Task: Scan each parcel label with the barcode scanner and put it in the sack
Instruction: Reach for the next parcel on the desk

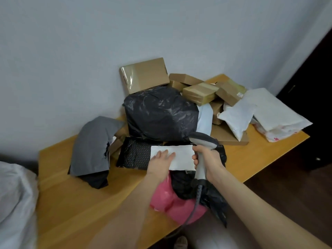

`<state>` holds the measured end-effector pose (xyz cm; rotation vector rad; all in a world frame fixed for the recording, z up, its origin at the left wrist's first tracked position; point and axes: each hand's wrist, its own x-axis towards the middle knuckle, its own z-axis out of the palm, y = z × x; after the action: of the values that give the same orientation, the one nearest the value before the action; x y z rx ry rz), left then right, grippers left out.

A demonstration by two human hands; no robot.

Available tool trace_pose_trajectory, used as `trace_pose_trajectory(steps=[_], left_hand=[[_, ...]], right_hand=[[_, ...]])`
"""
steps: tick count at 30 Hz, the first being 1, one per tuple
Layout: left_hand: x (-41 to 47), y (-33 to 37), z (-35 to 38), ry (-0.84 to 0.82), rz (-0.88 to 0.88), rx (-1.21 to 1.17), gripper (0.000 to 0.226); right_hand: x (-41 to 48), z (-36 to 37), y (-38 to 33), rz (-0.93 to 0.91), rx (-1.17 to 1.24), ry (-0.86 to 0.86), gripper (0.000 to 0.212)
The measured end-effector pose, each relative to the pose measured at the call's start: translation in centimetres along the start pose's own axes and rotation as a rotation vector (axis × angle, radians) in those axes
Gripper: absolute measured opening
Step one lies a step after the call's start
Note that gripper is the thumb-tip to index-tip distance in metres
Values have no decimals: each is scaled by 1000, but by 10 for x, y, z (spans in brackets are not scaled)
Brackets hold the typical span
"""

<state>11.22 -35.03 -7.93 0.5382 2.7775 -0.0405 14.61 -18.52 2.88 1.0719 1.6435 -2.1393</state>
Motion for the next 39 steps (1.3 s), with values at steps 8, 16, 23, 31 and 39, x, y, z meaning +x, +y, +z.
trace_pose_trajectory(steps=[8,16,23,31,39], left_hand=[[-14,-25,-80,516,-496,-625,20],[-99,-17,-98,685,-940,-1544,20],[-141,-6,-95,789,-999,-1621,9],[-161,-8,-84,835,-1036,-1672,17],[-160,-18,-76,840,-1064,-1675,9]], right_hand=[[-13,0,-19,-51,13,-189,8],[-63,-17,-16,-49,-120,-481,9],[-103,-28,11,-195,-388,-526,23],[-130,-30,28,-200,-457,-553,42],[-137,-27,27,-186,-484,-542,34]])
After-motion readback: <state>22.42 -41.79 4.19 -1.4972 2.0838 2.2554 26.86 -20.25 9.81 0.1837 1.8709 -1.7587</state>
